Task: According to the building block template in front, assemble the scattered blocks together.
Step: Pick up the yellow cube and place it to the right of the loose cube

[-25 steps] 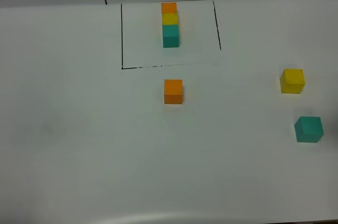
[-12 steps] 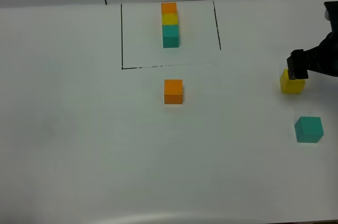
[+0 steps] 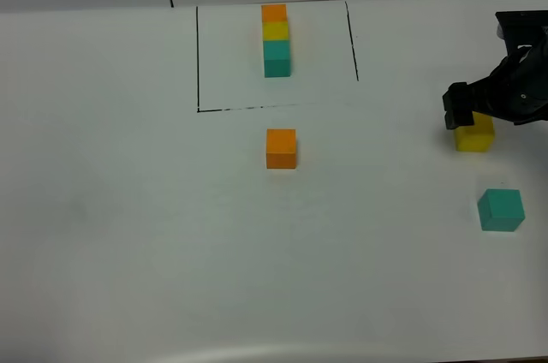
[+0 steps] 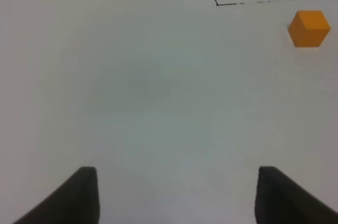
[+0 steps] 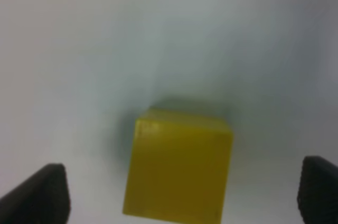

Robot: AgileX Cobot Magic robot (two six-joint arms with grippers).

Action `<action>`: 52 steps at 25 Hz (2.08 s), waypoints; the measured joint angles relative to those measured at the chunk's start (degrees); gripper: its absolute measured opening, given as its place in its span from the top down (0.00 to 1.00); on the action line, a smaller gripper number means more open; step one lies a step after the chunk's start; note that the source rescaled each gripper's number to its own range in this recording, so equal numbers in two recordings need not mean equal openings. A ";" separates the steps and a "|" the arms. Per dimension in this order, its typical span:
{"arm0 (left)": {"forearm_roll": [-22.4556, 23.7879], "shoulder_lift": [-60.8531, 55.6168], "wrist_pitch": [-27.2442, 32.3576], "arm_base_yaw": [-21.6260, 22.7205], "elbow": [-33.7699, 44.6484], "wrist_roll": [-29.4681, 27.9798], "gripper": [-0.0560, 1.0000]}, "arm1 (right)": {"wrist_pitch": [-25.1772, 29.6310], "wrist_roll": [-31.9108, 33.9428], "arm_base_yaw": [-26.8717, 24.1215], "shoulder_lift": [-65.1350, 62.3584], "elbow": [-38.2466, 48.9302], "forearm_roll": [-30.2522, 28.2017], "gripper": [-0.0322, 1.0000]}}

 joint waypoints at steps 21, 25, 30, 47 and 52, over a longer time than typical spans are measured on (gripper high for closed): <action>0.00 0.00 0.00 0.00 0.00 0.00 0.62 | -0.63 -1.63 0.04 2.54 0.00 0.05 0.95; 0.00 0.00 0.00 0.00 0.00 0.00 0.62 | 0.39 -10.37 2.37 2.13 0.00 -0.44 0.95; 0.00 0.00 -0.05 0.00 0.00 0.00 0.62 | 5.42 -36.47 9.42 1.34 -0.53 -0.55 0.95; -0.06 0.00 -0.05 0.00 0.00 0.00 0.62 | 22.75 -52.91 24.81 13.67 -25.02 -3.15 0.95; -0.06 0.00 -0.05 0.00 0.00 0.00 0.62 | 26.25 -52.91 25.63 17.88 -30.10 -3.17 0.95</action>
